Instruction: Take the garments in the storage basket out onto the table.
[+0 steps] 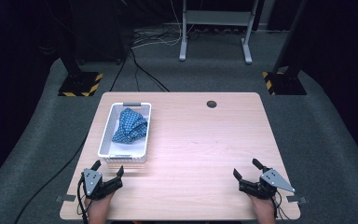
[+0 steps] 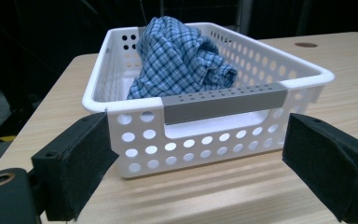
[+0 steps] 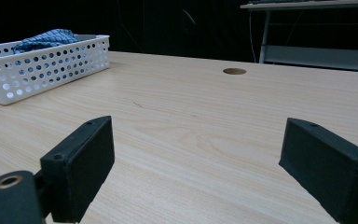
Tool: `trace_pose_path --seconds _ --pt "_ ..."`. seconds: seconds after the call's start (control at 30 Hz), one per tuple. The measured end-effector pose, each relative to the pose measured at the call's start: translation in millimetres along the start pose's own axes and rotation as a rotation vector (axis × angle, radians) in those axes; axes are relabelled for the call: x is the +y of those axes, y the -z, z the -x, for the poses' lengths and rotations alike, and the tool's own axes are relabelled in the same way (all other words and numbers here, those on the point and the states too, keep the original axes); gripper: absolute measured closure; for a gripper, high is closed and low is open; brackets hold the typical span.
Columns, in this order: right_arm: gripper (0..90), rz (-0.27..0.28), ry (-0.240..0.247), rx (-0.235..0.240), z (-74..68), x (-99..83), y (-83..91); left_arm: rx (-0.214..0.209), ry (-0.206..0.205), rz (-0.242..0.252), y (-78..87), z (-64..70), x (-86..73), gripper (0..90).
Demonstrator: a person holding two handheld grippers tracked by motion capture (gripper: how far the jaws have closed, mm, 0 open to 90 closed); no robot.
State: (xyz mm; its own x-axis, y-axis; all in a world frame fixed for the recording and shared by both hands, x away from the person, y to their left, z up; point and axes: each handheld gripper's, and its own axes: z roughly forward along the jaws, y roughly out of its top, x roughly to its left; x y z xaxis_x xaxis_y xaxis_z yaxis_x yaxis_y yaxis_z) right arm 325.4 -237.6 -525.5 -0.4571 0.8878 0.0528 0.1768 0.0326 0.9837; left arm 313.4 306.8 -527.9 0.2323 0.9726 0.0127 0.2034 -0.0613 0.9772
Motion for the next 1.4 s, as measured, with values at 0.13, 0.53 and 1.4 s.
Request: trace_pose_path --seconds 0.13,0.53,1.4 --pt "6.6 0.006 0.001 -0.005 -0.4 -0.3 0.6 0.01 0.002 0.003 0.7 0.7 -0.2 7.0" --pt "6.5 0.004 -0.005 0.005 0.4 -0.2 0.4 0.049 -0.019 -0.028 -2.8 4.7 1.3 2.0" --pt "7.1 0.004 -0.002 0.01 0.4 -0.1 0.5 0.035 -0.01 -0.073 -3.4 4.8 2.4 13.4"
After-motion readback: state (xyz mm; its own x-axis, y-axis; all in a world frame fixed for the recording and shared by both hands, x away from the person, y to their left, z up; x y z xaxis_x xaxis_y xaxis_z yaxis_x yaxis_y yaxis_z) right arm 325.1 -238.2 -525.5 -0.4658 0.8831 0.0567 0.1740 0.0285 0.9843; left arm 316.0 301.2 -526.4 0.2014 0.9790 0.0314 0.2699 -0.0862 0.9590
